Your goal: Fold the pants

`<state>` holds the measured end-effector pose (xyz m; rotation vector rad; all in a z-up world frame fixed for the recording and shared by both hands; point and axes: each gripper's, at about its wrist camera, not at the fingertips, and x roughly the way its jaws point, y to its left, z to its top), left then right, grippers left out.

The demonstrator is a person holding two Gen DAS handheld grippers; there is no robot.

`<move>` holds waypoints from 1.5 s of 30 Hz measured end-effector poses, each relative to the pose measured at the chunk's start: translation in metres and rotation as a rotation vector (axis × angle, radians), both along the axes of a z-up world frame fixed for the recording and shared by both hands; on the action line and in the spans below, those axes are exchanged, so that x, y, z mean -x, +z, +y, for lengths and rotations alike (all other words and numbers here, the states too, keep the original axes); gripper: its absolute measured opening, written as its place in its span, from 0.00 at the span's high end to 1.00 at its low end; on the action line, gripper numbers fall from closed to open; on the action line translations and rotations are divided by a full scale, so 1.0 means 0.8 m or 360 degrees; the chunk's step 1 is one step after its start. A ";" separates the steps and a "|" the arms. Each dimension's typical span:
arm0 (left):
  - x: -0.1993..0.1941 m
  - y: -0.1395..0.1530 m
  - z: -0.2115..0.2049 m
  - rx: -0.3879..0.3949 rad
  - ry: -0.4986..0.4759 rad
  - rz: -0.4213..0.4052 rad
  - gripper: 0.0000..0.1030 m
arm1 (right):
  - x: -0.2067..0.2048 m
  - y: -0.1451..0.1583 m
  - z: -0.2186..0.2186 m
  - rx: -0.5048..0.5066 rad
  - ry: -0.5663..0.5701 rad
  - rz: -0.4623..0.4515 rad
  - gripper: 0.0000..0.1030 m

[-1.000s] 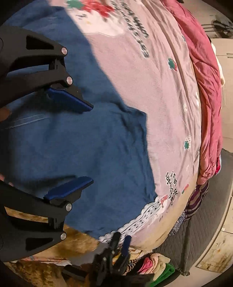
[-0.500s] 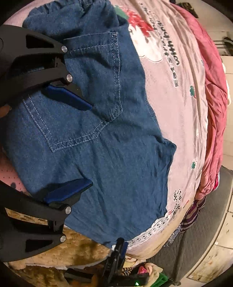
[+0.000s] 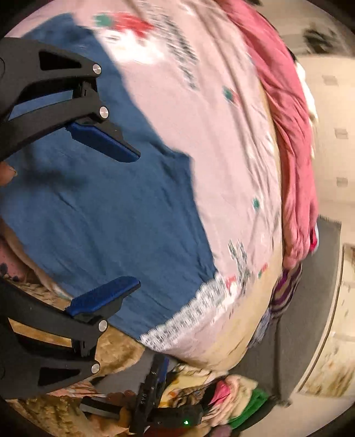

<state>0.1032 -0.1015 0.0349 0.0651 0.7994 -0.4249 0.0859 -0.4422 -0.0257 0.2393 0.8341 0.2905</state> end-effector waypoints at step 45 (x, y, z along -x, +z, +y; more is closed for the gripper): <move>-0.248 -0.087 -0.236 0.0017 -0.0779 0.0509 0.62 | -0.034 -0.035 0.001 -0.0043 0.0034 0.0051 0.71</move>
